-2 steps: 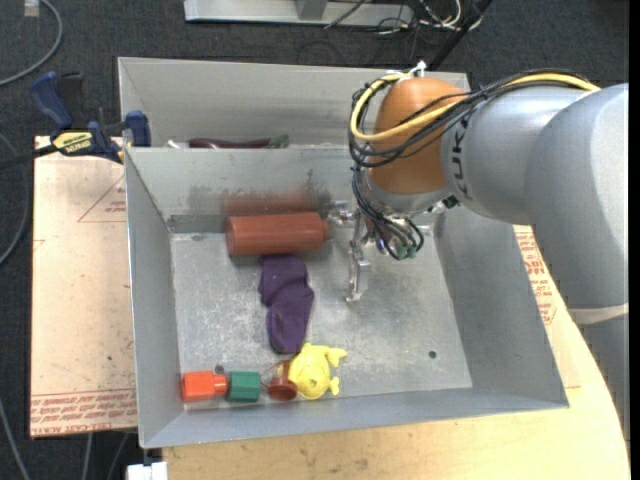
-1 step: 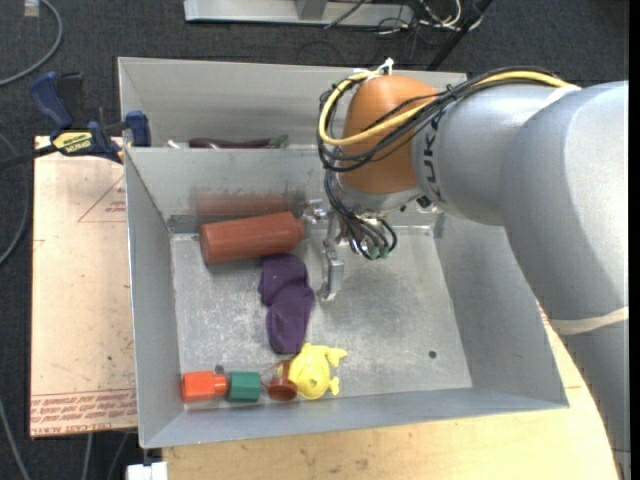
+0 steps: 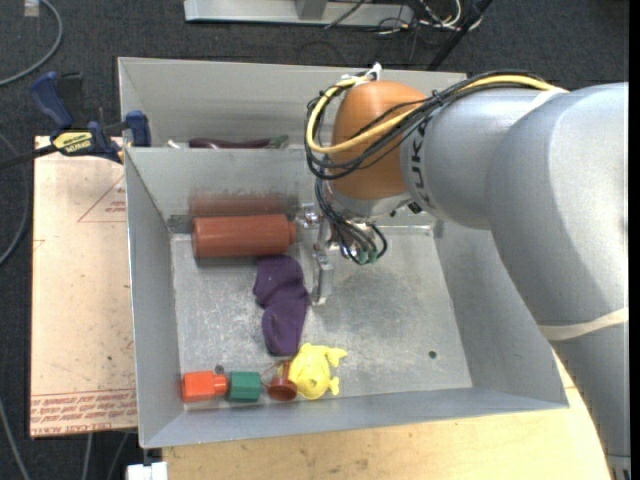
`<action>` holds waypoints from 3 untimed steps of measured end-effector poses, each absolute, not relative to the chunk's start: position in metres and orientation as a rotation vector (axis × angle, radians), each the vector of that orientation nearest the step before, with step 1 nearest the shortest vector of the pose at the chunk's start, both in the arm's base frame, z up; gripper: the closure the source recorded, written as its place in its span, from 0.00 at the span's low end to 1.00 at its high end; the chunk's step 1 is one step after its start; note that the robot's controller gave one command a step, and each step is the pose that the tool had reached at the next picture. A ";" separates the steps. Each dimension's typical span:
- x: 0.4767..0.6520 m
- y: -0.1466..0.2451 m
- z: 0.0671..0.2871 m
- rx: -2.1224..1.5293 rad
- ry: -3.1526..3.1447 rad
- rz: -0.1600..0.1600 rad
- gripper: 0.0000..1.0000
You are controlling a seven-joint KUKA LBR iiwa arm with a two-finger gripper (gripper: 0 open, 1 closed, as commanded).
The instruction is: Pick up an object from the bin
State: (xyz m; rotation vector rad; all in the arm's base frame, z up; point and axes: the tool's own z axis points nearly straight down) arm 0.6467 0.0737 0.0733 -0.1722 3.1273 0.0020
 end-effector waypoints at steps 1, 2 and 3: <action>0.636 0.102 0.071 -0.004 3.131 0.007 0.00; 0.621 0.119 0.071 -0.049 3.129 -0.014 0.00; 0.609 0.155 0.100 0.023 3.132 0.003 0.00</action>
Offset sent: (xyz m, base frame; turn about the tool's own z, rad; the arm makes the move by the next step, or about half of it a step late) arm -0.0366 0.0631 -0.0033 0.0368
